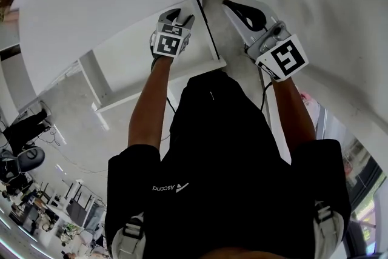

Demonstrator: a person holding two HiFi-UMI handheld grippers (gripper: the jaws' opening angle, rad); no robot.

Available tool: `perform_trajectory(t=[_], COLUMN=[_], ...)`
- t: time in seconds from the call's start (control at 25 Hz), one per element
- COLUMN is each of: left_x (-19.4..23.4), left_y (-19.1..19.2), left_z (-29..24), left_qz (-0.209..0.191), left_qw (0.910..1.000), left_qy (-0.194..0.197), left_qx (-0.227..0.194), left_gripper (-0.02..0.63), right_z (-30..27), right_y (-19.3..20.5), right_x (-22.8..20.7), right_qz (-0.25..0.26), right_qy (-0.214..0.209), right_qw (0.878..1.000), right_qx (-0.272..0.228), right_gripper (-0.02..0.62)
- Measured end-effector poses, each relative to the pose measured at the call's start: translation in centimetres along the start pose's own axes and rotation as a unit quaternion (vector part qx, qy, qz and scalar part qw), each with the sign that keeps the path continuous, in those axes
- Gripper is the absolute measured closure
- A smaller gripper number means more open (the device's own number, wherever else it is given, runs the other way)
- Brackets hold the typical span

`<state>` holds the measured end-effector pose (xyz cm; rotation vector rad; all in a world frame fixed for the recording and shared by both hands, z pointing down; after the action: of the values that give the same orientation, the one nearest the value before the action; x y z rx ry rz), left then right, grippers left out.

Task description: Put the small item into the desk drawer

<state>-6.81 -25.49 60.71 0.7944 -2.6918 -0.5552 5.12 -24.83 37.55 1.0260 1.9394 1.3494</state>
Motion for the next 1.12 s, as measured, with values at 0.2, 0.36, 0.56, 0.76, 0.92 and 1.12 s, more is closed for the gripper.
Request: perform_trajectory(t=[0.2,0.36,0.56,0.76,0.92,1.12], left_x=[1.3,1.8,2.1,2.3,2.3,2.2], left_y=[0.5,0.6,0.7,0.7,0.6,0.7], left_z=[-2.1,-3.7,-4.9,-5.3,-5.3,-5.0], left_qz=[0.010,0.007,0.007,0.014,0.020,0.018], left_qw=[0.9997,0.9994,0.9991,0.9988,0.9987,0.9988], left_qy=[-0.004,-0.004,-0.004,-0.006,-0.003,0.000], left_qx=[0.024,0.035,0.043,0.046,0.047,0.046], left_gripper=[0.425,0.423,0.423,0.414,0.393,0.390], right_z=[-0.2,0.0,0.2,0.3,0.2,0.1], right_y=[0.6,1.3,1.9,2.2,2.5,2.6], right_x=[-0.7,-1.4,-2.0,-2.5,-2.5,-2.5], right_qz=[-0.010,-0.010,-0.017,-0.022,-0.024,-0.024], right_qy=[0.008,0.016,0.022,0.026,0.024,0.022], right_qw=[1.000,1.000,0.999,0.999,0.999,0.999], right_qx=[0.011,0.015,0.023,0.027,0.027,0.026], right_gripper=[0.595,0.595,0.595,0.595,0.595,0.595])
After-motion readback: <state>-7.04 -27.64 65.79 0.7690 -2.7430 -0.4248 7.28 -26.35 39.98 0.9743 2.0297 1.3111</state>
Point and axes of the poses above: the fingertips, and each gripper's own axes: z backward along the fingers, x to its left, y out of its underside, the point moved 3 cm from there along z, backward along the fingers, and after that the axes turned 15 degrees about x, right-handed, at the moved point
